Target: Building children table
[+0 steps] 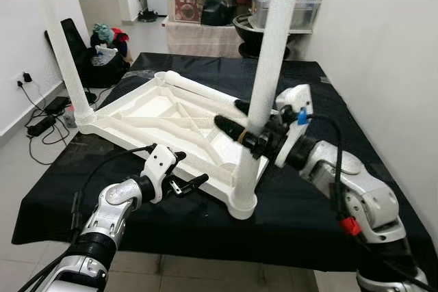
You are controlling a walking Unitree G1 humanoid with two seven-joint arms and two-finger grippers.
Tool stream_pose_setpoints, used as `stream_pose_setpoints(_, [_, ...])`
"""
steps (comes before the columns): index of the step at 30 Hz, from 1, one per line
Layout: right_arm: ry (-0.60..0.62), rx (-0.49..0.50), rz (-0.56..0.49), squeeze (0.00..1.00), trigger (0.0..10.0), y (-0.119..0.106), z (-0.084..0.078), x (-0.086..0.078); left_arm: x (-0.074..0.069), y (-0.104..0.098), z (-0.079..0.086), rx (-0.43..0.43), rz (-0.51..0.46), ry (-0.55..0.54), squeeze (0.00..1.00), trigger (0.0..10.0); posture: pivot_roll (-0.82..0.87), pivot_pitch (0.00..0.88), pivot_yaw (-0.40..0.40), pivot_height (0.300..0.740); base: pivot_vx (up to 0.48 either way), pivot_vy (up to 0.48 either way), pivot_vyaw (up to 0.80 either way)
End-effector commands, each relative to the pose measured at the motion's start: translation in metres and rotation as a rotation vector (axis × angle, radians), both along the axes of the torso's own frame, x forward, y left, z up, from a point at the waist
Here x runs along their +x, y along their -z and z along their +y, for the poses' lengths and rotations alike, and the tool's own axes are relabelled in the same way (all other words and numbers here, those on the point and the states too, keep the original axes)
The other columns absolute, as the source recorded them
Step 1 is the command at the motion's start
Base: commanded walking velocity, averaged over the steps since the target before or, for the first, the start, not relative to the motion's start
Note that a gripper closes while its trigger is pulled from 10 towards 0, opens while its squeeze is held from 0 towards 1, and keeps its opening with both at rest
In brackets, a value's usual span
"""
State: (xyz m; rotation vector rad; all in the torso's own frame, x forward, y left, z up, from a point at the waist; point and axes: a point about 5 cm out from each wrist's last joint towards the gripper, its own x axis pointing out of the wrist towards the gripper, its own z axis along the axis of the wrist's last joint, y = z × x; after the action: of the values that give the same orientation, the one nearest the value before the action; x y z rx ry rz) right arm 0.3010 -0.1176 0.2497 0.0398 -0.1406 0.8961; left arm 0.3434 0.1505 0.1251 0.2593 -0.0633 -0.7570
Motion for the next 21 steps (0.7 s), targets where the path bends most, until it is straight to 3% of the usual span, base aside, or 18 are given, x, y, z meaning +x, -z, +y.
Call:
stream_pose_setpoints(1, [0.113, -0.016, 0.092, 0.0, 0.0, 0.014, -0.006, 0.012, -0.001, 0.001, 0.001, 0.016, 0.002, 0.007, 0.0, 10.0, 0.06, 0.0, -0.046, 0.74, 0.0, 0.0, 0.0])
stream_pose_setpoints(2, [0.113, -0.016, 0.092, 0.0, 0.0, 0.014, -0.006, 0.012, -0.001, 0.001, 0.001, 0.016, 0.002, 0.007, 0.0, 10.0, 0.06, 0.0, -0.046, 0.74, 0.0, 0.0, 0.0])
stream_pose_setpoints(4, [0.398, -0.087, 0.138, 0.0, 0.0, 0.029, -0.028, 0.033, -0.001, 0.001, 0.0, 0.016, 0.002, 0.009, 0.0, 10.0, 0.05, 0.0, -0.042, 0.74, 0.0, 0.0, 0.0])
stream_pose_setpoints(5, [0.595, -0.079, 0.187, 0.0, 0.0, 0.036, -0.051, 0.045, 0.0, 0.001, -0.001, 0.016, 0.001, 0.01, 0.0, 10.0, 0.05, 0.0, -0.046, 0.74, 0.0, 0.0, 0.0])
stream_pose_setpoints(6, [0.595, -0.079, 0.187, 0.0, 0.0, 0.036, -0.051, 0.045, 0.0, 0.001, -0.001, 0.016, 0.001, 0.01, 0.0, 10.0, 0.05, 0.0, -0.046, 0.74, 0.0, 0.0, 0.0])
stream_pose_setpoints(7, [0.785, -0.063, 0.223, 0.0, 0.0, 0.043, -0.074, 0.051, 0.0, 0.0, -0.002, 0.015, 0.0, 0.01, 0.0, 10.0, 0.05, 0.0, -0.047, 0.74, 0.0, 0.0, 0.0])
stream_pose_setpoints(8, [0.897, -0.046, 0.249, 0.0, 0.0, 0.047, -0.089, 0.052, 0.0, 0.0, -0.002, 0.015, -0.002, 0.009, 0.0, 10.0, 0.06, 0.0, -0.048, 0.74, 0.0, 0.0, 0.0])
stream_pose_setpoints(10, [1.03, -0.011, 0.277, 0.0, 0.0, 0.051, -0.106, 0.05, 0.001, -0.001, -0.002, 0.015, -0.004, 0.006, 0.0, 10.0, 0.06, 0.0, -0.05, 0.74, 0.0, 0.0, 0.0])
stream_pose_setpoints(14, [1.115, 0.012, 0.292, 0.0, 0.0, 0.056, -0.115, 0.045, 0.001, -0.001, 0.0, 0.015, -0.006, -0.002, 0.0, 10.0, 0.06, 0.0, -0.05, 0.74, 0.0, 0.0, 0.0])
stream_pose_setpoints(17, [1.089, 0.035, 0.332, 0.0, 0.0, 0.065, -0.103, 0.04, 0.001, 0.0, 0.001, 0.018, -0.004, -0.007, 0.0, 10.0, 0.05, 0.0, -0.044, 0.74, 0.0, 0.0, 0.0])
stream_pose_setpoints(18, [1.03, 0.067, 0.353, 0.0, 10.0, 0.068, -0.091, 0.039, 0.0, 0.001, 0.001, 0.018, -0.003, -0.006, 0.0, 10.0, 0.05, 0.0, -0.044, 0.74, 0.0, 0.0, 0.0])
stream_pose_setpoints(21, [0.842, 0.127, 0.311, 0.0, 10.0, 0.06, -0.062, 0.041, 0.001, 0.0, 0.0, 0.018, -0.003, -0.004, 0.0, 10.0, 0.05, 0.0, -0.042, 0.74, 0.0, 0.0, 0.0])
